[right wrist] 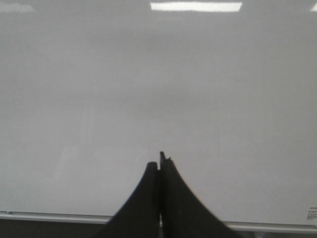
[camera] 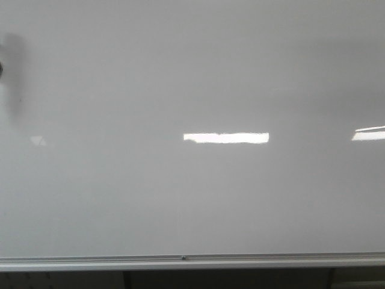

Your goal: Write number 2 on whiteboard

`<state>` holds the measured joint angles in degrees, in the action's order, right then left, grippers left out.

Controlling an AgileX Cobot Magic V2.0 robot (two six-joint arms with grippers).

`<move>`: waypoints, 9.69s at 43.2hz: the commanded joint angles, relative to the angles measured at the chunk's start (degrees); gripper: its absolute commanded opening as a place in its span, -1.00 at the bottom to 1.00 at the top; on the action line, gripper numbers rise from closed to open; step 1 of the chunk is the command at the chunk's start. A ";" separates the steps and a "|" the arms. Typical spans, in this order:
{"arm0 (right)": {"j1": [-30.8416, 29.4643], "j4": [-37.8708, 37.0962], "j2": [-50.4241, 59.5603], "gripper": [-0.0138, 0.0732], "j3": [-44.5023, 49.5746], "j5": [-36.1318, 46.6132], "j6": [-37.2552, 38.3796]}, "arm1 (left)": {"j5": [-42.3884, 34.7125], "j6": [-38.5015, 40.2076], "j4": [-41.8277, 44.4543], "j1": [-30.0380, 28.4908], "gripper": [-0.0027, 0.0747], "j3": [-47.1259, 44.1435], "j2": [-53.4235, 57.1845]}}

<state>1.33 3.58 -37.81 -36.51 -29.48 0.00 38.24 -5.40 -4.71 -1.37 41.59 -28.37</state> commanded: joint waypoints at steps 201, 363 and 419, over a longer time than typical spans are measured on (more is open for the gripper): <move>-0.40 -1.94 -3.97 0.65 -1.48 3.12 0.00 | 32.98 -27.28 -2.02 38.30 -0.78 33.94 -39.45; 9.42 7.68 -13.79 -0.62 -29.40 -23.13 -17.60 | 18.80 17.42 22.37 46.89 0.18 19.35 -18.36; 9.88 14.15 -19.46 -0.62 1.58 38.82 -18.27 | 18.35 25.63 29.34 46.89 0.17 15.53 -15.72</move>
<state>11.06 18.69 -56.71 -33.31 3.21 -17.61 59.78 19.37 23.05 45.21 55.61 -43.83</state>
